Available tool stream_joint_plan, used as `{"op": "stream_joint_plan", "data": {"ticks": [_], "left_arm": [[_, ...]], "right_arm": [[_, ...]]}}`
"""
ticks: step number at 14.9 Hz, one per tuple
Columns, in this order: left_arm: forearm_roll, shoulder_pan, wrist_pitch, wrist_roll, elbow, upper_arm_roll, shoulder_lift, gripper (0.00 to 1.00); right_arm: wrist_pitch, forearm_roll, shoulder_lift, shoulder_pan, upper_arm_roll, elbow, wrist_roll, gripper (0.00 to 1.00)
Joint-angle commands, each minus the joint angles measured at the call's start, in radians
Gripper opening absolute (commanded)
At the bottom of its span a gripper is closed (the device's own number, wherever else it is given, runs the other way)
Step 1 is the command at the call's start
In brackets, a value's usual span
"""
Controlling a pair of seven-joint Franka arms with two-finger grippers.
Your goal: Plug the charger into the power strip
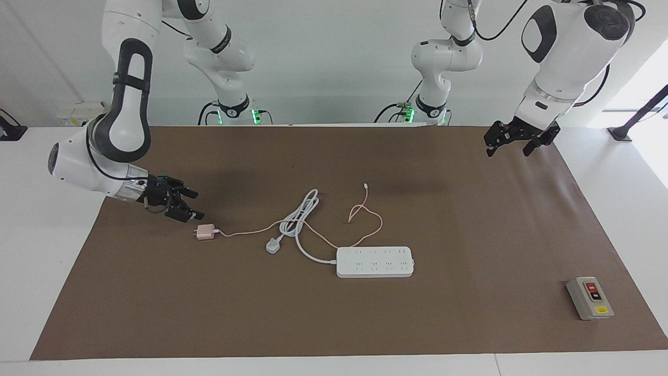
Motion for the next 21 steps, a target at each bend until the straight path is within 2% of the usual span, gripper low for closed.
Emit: {"op": "stream_joint_plan", "data": {"ticks": [1, 5, 7, 10, 13, 15, 18, 19, 20, 21], "left_arm": [[-0.010, -0.005, 0.033, 0.013, -0.050, 0.004, -0.027, 1.00], [-0.010, -0.032, 0.104, 0.019, -0.064, -0.001, -0.020, 1.00], [-0.010, -0.035, 0.114, 0.019, -0.116, -0.001, -0.029, 1.00], [-0.010, -0.034, 0.145, 0.015, -0.119, -0.001, -0.027, 1.00], [-0.010, -0.020, 0.187, 0.025, -0.121, -0.001, -0.017, 1.00], [-0.010, -0.019, 0.194, 0.038, -0.122, -0.001, -0.017, 1.00], [-0.011, -0.019, 0.223, 0.041, -0.124, -0.001, -0.009, 1.00], [-0.013, -0.017, 0.211, 0.044, -0.124, -0.001, -0.004, 1.00], [-0.022, -0.008, 0.182, 0.055, -0.130, -0.001, -0.009, 1.00], [-0.064, 0.012, 0.174, 0.073, -0.128, -0.001, -0.007, 1.00]], "right_arm": [[0.005, 0.039, 0.056, -0.017, 0.009, 0.015, 0.035, 1.00], [0.005, 0.103, 0.116, -0.028, 0.007, 0.064, 0.101, 1.00], [0.014, 0.126, 0.139, -0.043, 0.009, 0.066, 0.099, 1.00], [0.020, 0.145, 0.166, -0.051, 0.007, 0.065, 0.099, 1.00], [0.020, 0.148, 0.229, -0.077, 0.007, 0.082, 0.066, 1.00], [0.005, 0.149, 0.237, -0.072, 0.006, 0.121, 0.073, 1.00], [0.019, 0.177, 0.239, -0.068, 0.007, 0.115, 0.073, 1.00], [0.023, 0.180, 0.239, -0.066, 0.007, 0.112, 0.072, 0.94], [0.038, 0.182, 0.239, -0.065, 0.007, 0.105, 0.070, 0.82], [0.060, 0.189, 0.239, -0.062, 0.007, 0.087, 0.063, 0.78]]}}
